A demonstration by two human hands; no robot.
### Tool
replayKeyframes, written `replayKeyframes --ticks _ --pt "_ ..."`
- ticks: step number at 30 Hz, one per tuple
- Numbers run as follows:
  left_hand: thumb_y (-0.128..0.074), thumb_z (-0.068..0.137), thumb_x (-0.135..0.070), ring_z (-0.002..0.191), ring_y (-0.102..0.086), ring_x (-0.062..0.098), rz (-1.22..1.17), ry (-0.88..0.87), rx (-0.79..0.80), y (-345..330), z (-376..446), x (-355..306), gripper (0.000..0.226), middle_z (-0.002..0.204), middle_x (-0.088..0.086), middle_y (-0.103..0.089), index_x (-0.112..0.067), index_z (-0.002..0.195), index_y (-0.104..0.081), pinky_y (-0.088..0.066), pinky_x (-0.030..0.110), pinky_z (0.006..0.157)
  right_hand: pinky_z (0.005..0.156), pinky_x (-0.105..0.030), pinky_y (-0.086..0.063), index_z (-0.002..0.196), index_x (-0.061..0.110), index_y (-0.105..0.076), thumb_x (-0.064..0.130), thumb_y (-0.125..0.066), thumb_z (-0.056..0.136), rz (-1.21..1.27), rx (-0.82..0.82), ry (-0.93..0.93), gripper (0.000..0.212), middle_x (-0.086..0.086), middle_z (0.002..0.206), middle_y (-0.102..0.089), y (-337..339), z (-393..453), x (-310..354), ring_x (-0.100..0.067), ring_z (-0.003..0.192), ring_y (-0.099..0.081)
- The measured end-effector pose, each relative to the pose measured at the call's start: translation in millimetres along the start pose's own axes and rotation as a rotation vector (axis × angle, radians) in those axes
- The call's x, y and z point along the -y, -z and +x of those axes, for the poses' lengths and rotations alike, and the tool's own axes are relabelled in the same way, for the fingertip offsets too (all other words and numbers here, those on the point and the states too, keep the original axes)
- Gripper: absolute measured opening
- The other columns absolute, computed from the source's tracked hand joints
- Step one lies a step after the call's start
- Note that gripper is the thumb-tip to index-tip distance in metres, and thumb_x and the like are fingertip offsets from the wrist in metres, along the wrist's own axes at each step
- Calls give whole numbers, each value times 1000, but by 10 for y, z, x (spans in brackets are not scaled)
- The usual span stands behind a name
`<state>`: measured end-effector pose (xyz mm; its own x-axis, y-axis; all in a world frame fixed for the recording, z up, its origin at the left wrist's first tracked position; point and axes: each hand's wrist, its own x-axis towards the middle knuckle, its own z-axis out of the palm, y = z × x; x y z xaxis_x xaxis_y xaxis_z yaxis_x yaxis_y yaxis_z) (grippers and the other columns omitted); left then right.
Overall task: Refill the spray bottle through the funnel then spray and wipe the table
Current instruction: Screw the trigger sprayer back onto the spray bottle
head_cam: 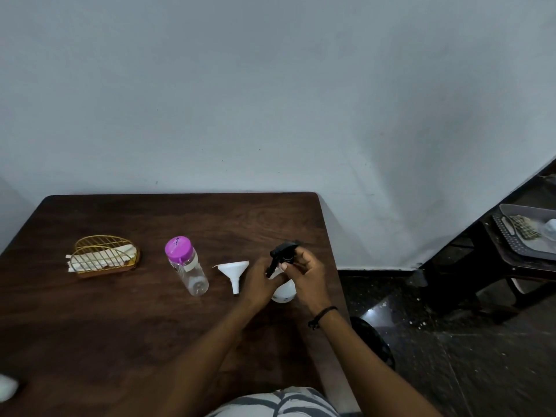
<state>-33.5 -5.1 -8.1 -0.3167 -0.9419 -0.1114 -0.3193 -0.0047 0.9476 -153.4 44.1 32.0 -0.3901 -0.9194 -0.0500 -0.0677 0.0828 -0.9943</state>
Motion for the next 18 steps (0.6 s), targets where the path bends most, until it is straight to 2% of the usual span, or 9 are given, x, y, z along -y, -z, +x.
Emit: replayKeyframes --ticks 3,6,11,15,18 --pt "-75 82 -30 95 -63 8 55 -27 -4 -18 15 58 26 101 -8 -66 -22 106 -68 -47 19 79 94 -29 -54 114 21 -66 0 -68 87 -100 0 46 34 -2 117 -65 9 16 -78 -12 108 -64" --pt "-74 84 -22 99 -62 7 63 -56 -13 -33 30 75 23 104 -7 -67 -21 106 -70 -50 26 85 90 -20 -51 118 18 -66 2 -65 89 -173 18 71 33 -2 118 -61 0 48 -122 -11 107 -62" --pt "-75 83 -17 101 -64 12 54 -47 -39 -47 46 124 22 104 -5 -68 -17 105 -71 -52 32 88 89 -19 -51 115 24 -65 4 -66 89 -190 38 65 33 2 116 -59 -7 89 -144 -10 106 -60" --pt "-74 82 -15 97 -66 14 40 -61 -67 -74 49 158 21 100 -3 -70 -16 102 -70 -55 39 85 84 -17 -51 107 21 -67 4 -72 84 -166 28 69 29 0 112 -63 24 85 -160 -8 103 -62" --pt "-73 83 -11 97 -67 14 38 -35 -78 -75 40 154 20 100 -3 -71 -19 101 -68 -55 41 86 80 -19 -53 96 30 -65 2 -73 81 -158 19 87 34 -1 106 -65 10 74 -164 -10 98 -64"
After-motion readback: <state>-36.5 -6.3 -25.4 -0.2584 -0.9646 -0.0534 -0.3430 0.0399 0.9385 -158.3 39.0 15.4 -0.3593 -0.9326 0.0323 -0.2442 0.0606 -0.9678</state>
